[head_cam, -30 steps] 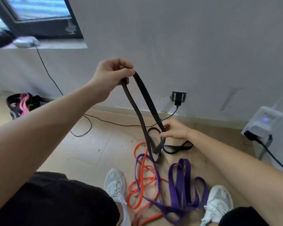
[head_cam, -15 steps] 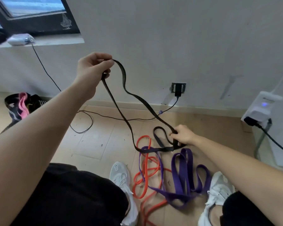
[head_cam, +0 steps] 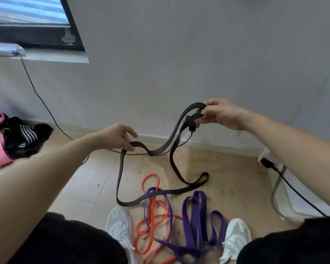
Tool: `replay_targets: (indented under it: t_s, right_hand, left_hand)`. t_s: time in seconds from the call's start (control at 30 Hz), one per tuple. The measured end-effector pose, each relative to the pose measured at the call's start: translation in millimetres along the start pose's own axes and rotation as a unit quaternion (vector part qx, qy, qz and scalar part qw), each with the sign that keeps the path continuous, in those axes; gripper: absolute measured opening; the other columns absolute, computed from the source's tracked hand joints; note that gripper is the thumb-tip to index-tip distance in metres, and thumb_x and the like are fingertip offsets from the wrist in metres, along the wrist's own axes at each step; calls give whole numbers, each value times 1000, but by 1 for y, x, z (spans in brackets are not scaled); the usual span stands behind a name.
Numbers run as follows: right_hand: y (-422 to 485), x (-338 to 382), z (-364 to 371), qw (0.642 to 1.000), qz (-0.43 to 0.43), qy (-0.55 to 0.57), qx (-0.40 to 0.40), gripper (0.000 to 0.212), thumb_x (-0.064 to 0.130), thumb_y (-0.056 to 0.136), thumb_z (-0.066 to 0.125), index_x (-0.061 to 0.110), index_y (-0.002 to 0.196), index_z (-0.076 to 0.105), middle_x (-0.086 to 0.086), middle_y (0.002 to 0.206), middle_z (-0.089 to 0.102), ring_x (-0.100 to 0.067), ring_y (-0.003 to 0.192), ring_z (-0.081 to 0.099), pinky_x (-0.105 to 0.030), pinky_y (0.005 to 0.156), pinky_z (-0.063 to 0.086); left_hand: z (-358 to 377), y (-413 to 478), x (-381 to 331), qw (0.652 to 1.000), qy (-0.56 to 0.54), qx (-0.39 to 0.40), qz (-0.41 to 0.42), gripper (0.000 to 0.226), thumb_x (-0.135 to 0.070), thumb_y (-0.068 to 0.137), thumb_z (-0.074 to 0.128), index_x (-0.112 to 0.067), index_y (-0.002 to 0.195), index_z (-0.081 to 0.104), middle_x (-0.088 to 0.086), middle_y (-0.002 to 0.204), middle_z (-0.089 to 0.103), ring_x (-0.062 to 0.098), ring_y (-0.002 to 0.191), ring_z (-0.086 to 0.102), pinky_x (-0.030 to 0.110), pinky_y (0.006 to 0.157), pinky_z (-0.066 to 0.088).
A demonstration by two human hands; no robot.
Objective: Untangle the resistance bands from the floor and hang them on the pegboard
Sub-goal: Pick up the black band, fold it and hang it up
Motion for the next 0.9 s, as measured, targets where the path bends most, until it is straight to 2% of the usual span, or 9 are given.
replay_targets:
  t_s: [0.1, 0.17, 0.27, 0.37, 0.43, 0.53, 0.63, 0.77, 0.9]
  right_hand:
    - [-18, 43, -3, 992, -48, -116, -5, 12, 2, 91, 67, -1, 102, 66, -23, 95, 69, -30, 84, 72, -30, 80, 62]
    - [-31, 70, -10, 964, -83, -244, -65, 15, 13, 86, 76, 4, 96, 70, -17, 80, 72, -20, 65, 71, -25, 59, 57]
    - [-45, 103, -26, 920, -133, -334, -158, 19, 21, 77, 85, 6, 82, 72, -8, 60, 65, -6, 43, 57, -18, 47, 44]
    - [-57, 130, -33, 882, -182, -388, -197, 19, 24, 74, 86, 10, 76, 73, -4, 60, 61, -2, 45, 48, -20, 49, 41]
    - [-65, 145, -29, 835, -210, -464, -211, 13, 27, 74, 84, 20, 77, 74, 0, 63, 60, -9, 58, 53, -28, 57, 41]
    - [-75, 158, -15, 770, -237, -550, -220, 10, 26, 75, 80, 21, 84, 77, -3, 74, 66, -24, 73, 60, -30, 63, 44]
    - [-79, 165, -5, 767, -245, -550, -222, 12, 17, 76, 76, 18, 88, 77, -1, 69, 58, -22, 70, 54, -27, 63, 35]
    - [-80, 167, -3, 807, -247, -496, -206, 8, 12, 76, 75, 13, 84, 76, 1, 59, 57, -17, 53, 55, -25, 59, 41]
    - [-84, 170, -9, 858, -246, -398, -214, 8, 5, 76, 74, 12, 76, 70, -4, 53, 61, -12, 38, 59, -14, 39, 39]
  left_hand:
    - [25, 3, 0, 995, 94, 43, -1, 30, -21, 80, 85, -23, 107, 71, -6, 80, 72, 15, 79, 69, 23, 72, 50]
    - [38, 5, -3, 985, 163, 53, 9, 18, -24, 78, 86, -22, 93, 76, -9, 73, 68, 13, 74, 64, 21, 64, 46]
    - [56, 7, -8, 978, 198, 59, 19, 13, -30, 78, 85, -24, 81, 74, -6, 77, 69, 14, 76, 63, 26, 67, 50]
    - [77, 9, -19, 978, 189, 77, 41, 22, -35, 83, 81, -22, 99, 76, -6, 95, 74, 14, 91, 67, 31, 84, 56]
    - [78, 12, -36, 983, 164, 39, 68, 31, -41, 85, 78, -21, 109, 74, -7, 103, 72, 14, 97, 66, 35, 92, 55]
    - [64, 14, -75, 993, 21, -43, 105, 37, -43, 86, 76, -27, 118, 68, -13, 102, 70, 7, 95, 67, 34, 91, 56]
    - [53, 14, -115, 979, -120, -85, 143, 56, -41, 83, 81, -30, 133, 59, -11, 116, 66, 6, 98, 67, 28, 88, 55]
    - [66, 15, -164, 962, -189, -38, 193, 88, -50, 72, 86, -27, 147, 47, -9, 132, 58, 10, 116, 60, 30, 95, 52]
    - [89, 20, -202, 950, -242, -6, 198, 68, -39, 75, 88, -26, 135, 57, -10, 124, 66, 8, 116, 62, 27, 99, 49]
Point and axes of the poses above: each hand's wrist, its own y-axis towards the middle knuckle, its own z-axis out of the palm, x = y × z, the point moved 10 cm from there along y, towards the middle knuckle
